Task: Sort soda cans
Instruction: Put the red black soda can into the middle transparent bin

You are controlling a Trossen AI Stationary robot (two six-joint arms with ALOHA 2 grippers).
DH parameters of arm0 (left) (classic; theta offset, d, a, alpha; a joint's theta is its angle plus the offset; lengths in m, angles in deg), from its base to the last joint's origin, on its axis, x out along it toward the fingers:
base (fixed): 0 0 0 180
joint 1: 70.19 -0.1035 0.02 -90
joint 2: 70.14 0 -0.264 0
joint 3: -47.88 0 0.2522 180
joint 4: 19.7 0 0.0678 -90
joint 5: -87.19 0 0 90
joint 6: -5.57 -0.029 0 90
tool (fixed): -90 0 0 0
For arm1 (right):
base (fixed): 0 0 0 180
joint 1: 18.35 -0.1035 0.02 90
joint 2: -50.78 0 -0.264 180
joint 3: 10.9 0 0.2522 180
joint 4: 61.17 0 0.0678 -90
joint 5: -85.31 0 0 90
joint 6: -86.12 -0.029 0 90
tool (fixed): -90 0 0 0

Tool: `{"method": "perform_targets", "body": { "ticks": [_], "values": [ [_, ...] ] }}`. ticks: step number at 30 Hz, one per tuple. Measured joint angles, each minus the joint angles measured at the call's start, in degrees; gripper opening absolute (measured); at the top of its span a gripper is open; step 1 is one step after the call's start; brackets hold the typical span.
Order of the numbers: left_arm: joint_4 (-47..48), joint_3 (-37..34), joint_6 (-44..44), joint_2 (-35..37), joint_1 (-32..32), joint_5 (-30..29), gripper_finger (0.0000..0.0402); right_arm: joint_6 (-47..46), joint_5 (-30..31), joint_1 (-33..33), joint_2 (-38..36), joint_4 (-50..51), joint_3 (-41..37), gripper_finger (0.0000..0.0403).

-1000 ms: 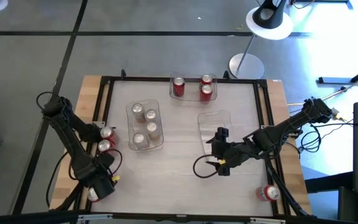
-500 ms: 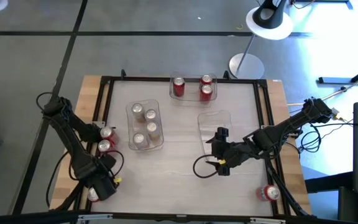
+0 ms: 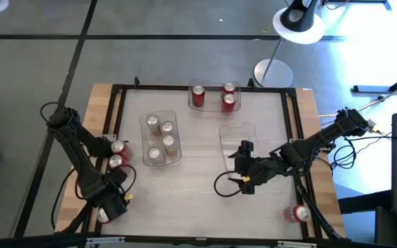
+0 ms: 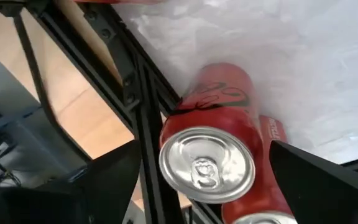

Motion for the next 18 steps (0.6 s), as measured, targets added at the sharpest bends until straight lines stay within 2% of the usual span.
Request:
{"method": "perform_targets", "body": {
  "ticks": [4, 13, 18],
  "values": [
    [-6.02, -3.23, -0.56, 0.04, 0.4, 0.73, 0.0342, 0.02, 0.0, 0.0, 0.0, 0.0, 0.0, 0.0374],
    [-11.21, -8.22, -3.25, 0.11, 0.3, 1.13, 0.0341, 0.02, 0.0, 0.0, 0.0, 0.05, 0.0, 0.0374],
    [-11.47, -8.59, -7.38, 0.15, -0.51, 1.4, 0.0312, 0.28, 0.0, 0.0, 0.0, 0.2, 0.0, 0.0374]
  ]
}}
